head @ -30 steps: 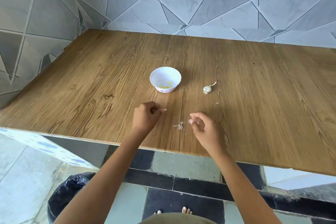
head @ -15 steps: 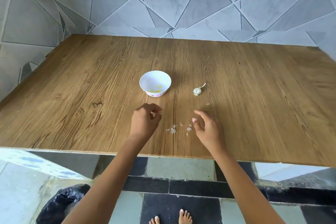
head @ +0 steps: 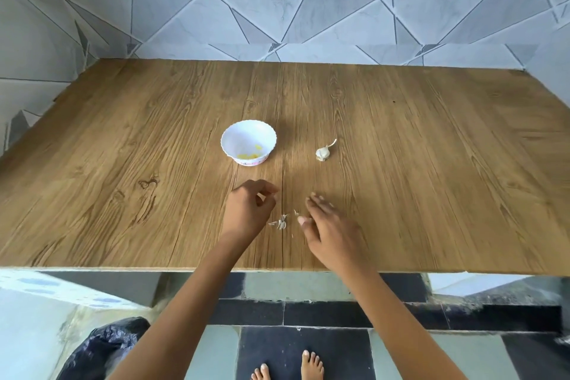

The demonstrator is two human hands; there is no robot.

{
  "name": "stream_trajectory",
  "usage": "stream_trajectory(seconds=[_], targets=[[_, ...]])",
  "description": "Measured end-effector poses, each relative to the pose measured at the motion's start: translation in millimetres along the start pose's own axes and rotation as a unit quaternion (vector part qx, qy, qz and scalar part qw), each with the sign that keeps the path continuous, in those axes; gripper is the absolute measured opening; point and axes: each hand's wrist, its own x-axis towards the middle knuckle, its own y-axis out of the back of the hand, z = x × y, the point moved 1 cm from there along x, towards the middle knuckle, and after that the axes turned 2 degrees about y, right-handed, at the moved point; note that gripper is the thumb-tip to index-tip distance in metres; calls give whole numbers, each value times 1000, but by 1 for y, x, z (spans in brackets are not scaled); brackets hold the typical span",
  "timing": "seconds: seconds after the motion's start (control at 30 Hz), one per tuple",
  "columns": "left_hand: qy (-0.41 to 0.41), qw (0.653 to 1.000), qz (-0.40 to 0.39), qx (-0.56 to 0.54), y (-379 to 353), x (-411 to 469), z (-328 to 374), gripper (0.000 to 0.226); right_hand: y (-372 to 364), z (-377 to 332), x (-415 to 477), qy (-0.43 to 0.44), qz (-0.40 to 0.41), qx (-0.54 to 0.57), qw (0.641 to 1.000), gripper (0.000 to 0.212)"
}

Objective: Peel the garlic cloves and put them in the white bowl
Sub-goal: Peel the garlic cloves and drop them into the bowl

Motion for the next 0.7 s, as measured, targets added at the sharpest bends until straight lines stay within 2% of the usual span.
stream_trajectory(seconds=[0.1,0.17,0.23,0.27,0.37,0.47,0.63,0.7], targets=[[12,1000,8,-11,4,-2,-3,11,-2,-23,-12,24,-62,84,994,49],[15,1000,12,-15,8,-3,-3,10,0,-23,-15,2,-49,93,994,45],[18,1000,18,-18,13,-4,-5,10,4,-18,-17,-49,-8,52,997,49],[22,999,21,-21,16,-5,-6,10,6,-17,-18,-78,-12,25,997,53],[31,999,21,-28,20,-9,-8,10,0,-26,-23,-128,-101,-34,986,65],[41,998,25,-38,22,-13,-11,10,-14,-45,-20,-96,-124,-32,987,68],[45,998,15,-42,28,-19,-17,11,-30,-54,-9,30,-102,14,994,71],[51,998,12,-40,30,-19,-19,10,-25,-48,-8,82,-56,27,995,48]])
